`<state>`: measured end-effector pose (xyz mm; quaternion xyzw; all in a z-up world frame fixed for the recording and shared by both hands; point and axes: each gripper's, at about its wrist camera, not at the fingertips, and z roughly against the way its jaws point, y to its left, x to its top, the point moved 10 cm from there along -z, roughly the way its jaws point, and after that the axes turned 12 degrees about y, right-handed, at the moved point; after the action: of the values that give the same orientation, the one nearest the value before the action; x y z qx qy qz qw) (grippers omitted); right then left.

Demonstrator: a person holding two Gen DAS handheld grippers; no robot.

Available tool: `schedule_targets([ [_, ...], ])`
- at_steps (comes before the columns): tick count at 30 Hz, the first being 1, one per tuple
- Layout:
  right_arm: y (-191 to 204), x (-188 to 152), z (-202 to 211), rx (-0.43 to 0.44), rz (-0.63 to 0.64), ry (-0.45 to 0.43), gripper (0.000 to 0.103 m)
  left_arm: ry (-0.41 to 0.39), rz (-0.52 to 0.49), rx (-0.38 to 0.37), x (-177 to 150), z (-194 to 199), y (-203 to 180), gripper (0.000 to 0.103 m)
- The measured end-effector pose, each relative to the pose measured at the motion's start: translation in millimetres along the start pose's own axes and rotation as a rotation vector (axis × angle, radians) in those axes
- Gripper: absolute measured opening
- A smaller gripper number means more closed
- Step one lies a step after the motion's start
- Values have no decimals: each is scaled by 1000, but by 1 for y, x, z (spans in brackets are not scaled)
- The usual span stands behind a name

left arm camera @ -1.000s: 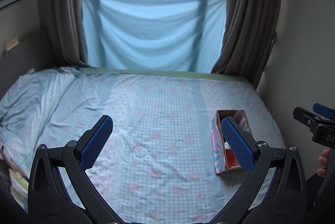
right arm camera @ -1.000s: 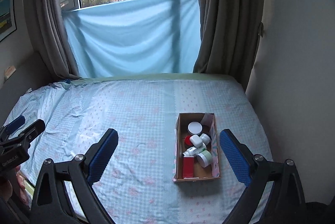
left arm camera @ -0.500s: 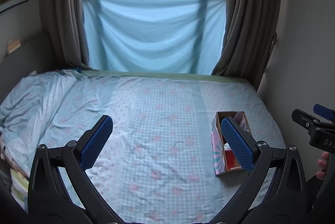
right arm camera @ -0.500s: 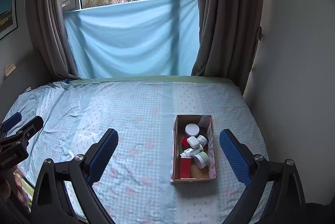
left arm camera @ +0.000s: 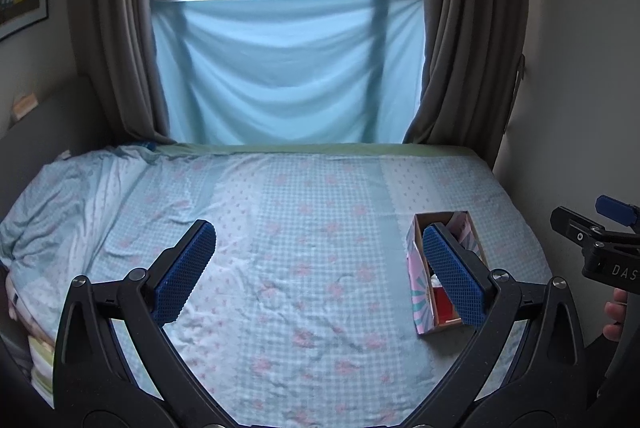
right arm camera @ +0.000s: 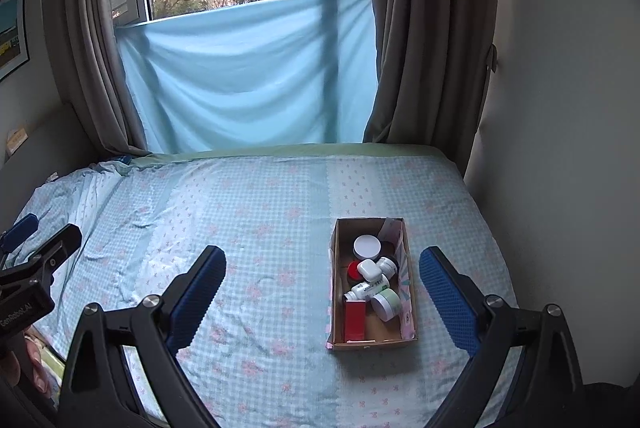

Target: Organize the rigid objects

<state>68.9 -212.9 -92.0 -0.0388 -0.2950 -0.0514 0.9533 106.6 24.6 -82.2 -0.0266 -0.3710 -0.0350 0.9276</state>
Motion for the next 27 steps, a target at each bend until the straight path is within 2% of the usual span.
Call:
schedule_targets([
  [27,-3,3,-1,-19,-25,-1,96,-17,-42,-8,2,1,-9,103],
])
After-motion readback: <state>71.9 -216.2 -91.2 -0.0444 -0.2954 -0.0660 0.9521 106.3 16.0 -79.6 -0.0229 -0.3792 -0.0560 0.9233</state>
